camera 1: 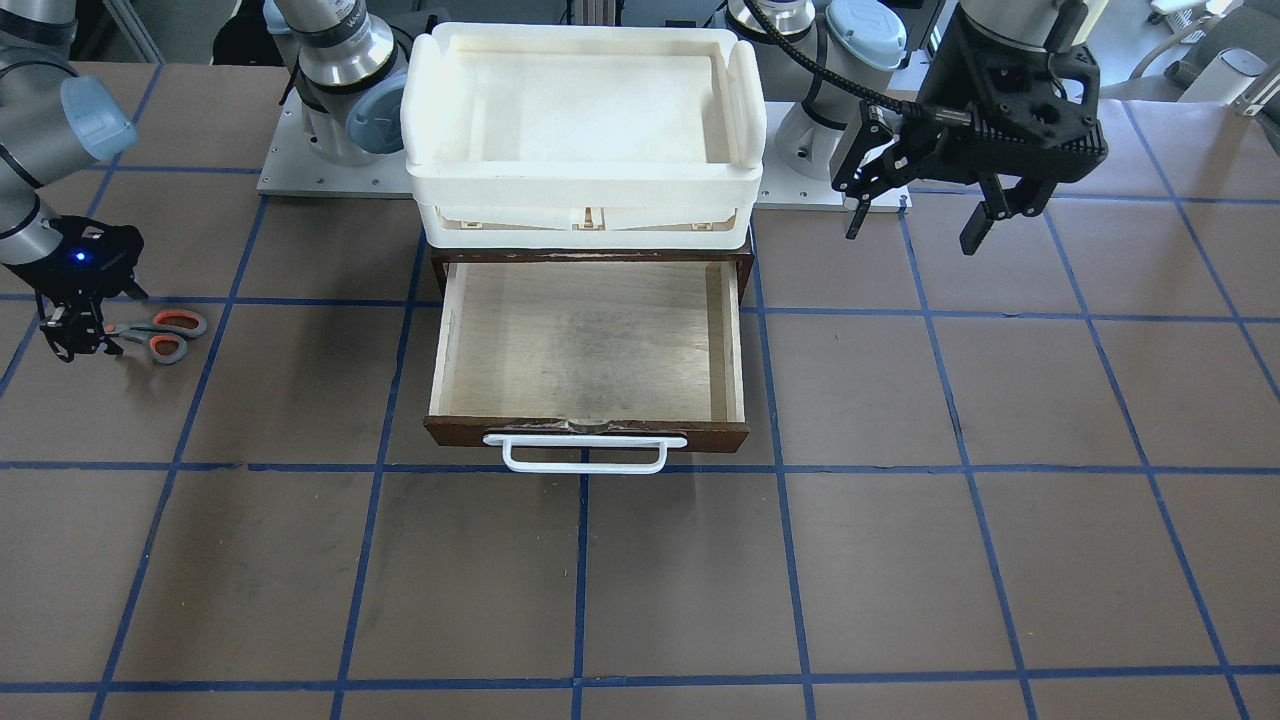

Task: Put scissors in drawer and close it
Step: 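Lower the right gripper over the scissors handles and close on them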

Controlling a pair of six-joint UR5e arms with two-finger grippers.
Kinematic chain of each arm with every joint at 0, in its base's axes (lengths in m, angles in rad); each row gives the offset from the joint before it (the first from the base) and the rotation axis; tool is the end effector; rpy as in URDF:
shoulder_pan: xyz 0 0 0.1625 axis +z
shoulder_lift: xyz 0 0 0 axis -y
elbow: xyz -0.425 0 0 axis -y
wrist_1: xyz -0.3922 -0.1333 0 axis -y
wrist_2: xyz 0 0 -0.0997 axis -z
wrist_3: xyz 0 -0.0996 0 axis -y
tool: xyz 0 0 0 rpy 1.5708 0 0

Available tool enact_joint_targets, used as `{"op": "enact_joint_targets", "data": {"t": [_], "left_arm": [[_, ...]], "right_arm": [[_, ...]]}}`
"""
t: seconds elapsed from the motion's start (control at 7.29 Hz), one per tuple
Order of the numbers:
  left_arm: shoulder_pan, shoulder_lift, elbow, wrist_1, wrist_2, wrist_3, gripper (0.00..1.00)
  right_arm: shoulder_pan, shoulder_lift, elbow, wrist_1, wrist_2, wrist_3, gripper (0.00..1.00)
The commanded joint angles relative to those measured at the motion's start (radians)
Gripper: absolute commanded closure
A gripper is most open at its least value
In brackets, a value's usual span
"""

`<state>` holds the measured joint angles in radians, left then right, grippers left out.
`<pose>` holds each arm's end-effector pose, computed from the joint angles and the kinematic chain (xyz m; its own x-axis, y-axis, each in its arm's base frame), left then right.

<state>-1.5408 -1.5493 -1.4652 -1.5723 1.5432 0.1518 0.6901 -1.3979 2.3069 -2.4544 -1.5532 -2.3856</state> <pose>-0.1213 -0.4951 0.5508 -0.9923 0.1237 0.0081 0.1217 0.9843 -0.1280 -0.2312 -0.3660 0.1697 -0.0660 -0.9978 -0.0046 -0.9973 0.0661 -0.0305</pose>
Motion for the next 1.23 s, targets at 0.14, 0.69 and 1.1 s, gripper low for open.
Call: {"op": "enact_joint_targets", "data": {"t": [0.14,0.69,1.1], "left_arm": [[0.001,0.0,-0.001,0.0,0.0,0.0,0.0],[-0.001,0.0,-0.001,0.0,0.0,0.0,0.0],[0.001,0.002,-0.006,0.003,0.0,0.0,0.0]], "right_arm": [[0.012,0.003,-0.001,0.0,-0.004,-0.004,0.15],[0.012,0.023,-0.004,-0.012,-0.007,-0.006,0.29],[0.012,0.023,-0.021,-0.012,-0.018,-0.018,0.3]]}}
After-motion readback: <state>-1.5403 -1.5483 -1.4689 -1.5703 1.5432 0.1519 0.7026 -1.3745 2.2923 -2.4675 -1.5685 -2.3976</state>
